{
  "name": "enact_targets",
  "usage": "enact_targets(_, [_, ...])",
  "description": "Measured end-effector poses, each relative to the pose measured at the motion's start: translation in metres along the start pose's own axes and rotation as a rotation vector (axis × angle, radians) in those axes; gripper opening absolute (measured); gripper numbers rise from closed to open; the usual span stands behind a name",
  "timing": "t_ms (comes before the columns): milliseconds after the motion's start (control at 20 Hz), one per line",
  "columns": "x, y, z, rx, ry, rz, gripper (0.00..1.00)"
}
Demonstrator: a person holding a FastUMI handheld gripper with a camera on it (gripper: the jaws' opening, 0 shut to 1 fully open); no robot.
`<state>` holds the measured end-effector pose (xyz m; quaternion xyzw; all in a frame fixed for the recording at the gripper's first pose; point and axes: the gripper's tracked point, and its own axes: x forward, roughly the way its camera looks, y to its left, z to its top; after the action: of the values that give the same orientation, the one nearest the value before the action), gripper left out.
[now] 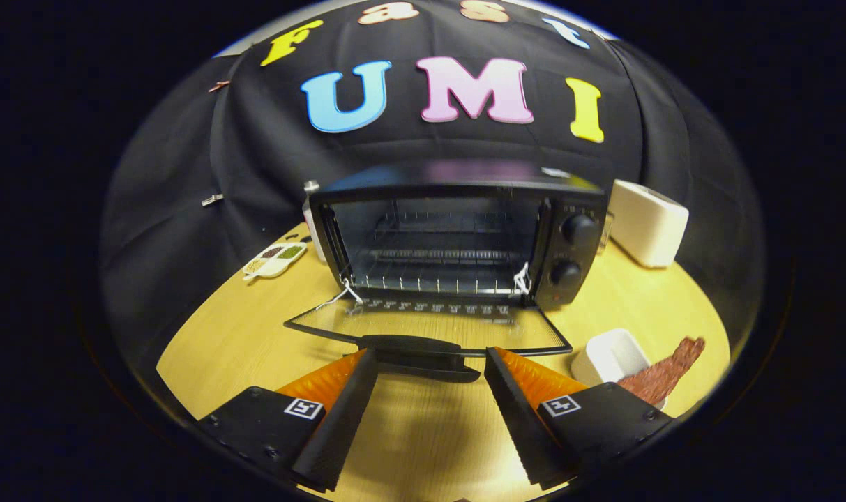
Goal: Open the toaster oven, put the food inside, and close the toaster oven door.
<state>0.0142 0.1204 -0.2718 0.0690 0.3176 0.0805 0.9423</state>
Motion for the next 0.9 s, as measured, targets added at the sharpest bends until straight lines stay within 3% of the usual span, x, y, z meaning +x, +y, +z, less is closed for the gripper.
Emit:
enact_targets(150, [0.010, -0.016, -0.011, 0.047, 0.061, -0.038, 0.97])
enact_targets(400, [-0.001, -0.007, -0.012, -0.062, 0.046, 0.025, 0.99])
enact_targets(650, [-0.031, -0.012, 0.018, -0.114, -0.008, 0.039, 0.99])
enact_targets(900, [-0.068, -0.046, 0.066, -0.129, -0.072, 0.001, 0.99])
